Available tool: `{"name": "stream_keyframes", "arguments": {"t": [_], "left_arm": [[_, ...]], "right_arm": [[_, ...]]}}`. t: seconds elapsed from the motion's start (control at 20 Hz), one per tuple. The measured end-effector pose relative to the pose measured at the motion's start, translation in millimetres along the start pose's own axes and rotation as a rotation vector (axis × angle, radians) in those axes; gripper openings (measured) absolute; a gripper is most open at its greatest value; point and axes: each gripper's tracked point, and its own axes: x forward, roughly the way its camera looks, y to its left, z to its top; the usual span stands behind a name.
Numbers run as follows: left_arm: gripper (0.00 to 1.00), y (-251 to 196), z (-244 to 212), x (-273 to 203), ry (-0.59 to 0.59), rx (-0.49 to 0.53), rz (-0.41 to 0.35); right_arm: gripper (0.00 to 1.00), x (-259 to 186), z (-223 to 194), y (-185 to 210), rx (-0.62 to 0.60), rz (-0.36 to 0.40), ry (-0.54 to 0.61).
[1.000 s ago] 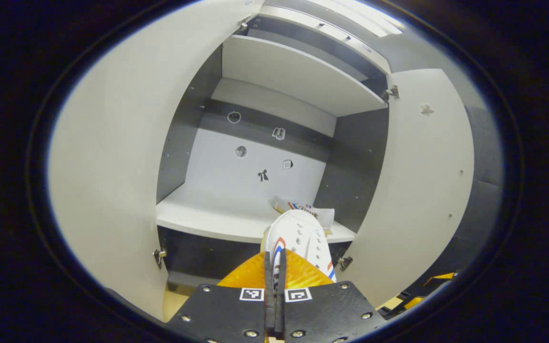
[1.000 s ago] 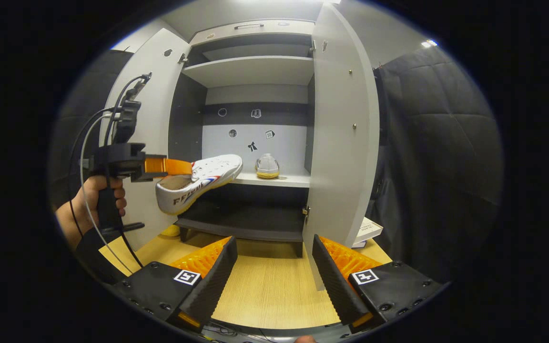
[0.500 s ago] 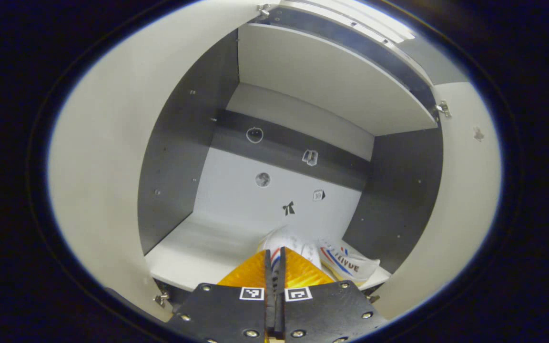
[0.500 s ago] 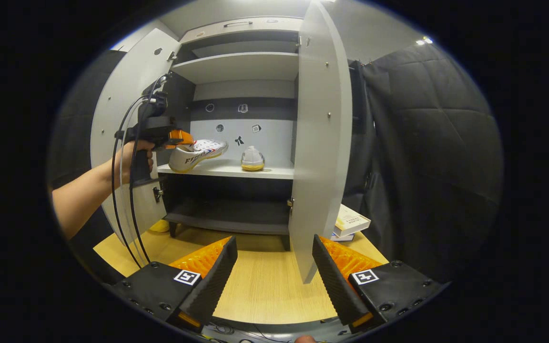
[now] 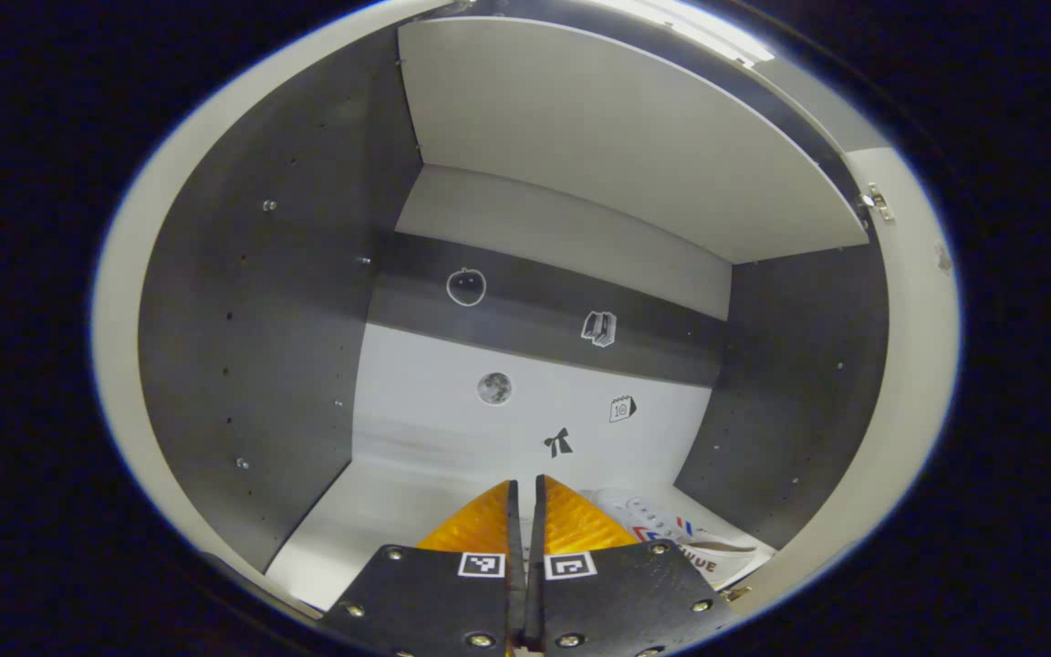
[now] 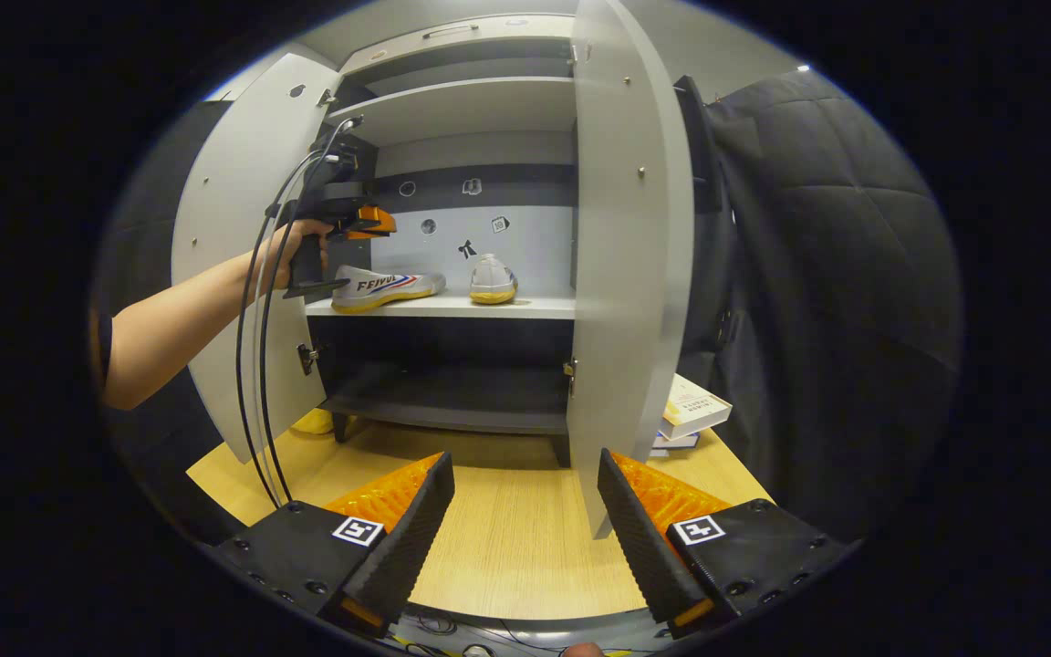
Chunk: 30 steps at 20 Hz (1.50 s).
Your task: Grab one shoe with the right hand and put it into the shoe cabinet, grab the other shoe with the left hand and put it into the shoe cabinet; then close the right door with the right hand and the left door with the left hand.
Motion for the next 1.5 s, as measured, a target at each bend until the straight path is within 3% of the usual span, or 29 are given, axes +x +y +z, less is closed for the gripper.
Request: {"name": "stream_keyframes", "arguments": {"t": [0.35, 0.45, 0.7, 0.9, 1.15, 1.5], "left_arm": [[0.01, -23, -12, 20, 0.028, 0.079, 0.011], [0.01, -31, -13, -4, 0.006, 0.077, -0.002], [0.02, -49, -7, -126, -0.074, 0.097, -0.048], [0.80, -48, 1, -215, -0.110, 0.142, -0.036], [0.82, -46, 4, -317, -0.135, 0.159, -0.037], [0.82, -6, -22, -411, -0.076, 0.193, 0.045]], "right_arm": [[0.99, 10, 5, 5, -0.037, 0.057, -0.021], [0.99, 11, 8, 3, -0.014, 0.062, -0.030], [0.99, -5, 37, 1, 0.022, 0.048, -0.115], [0.99, -25, 55, 6, 0.030, 0.036, -0.150], [0.96, -57, 85, -10, 0.030, -0.036, -0.215], [0.96, -84, 141, -108, 0.023, -0.331, -0.306]]}}
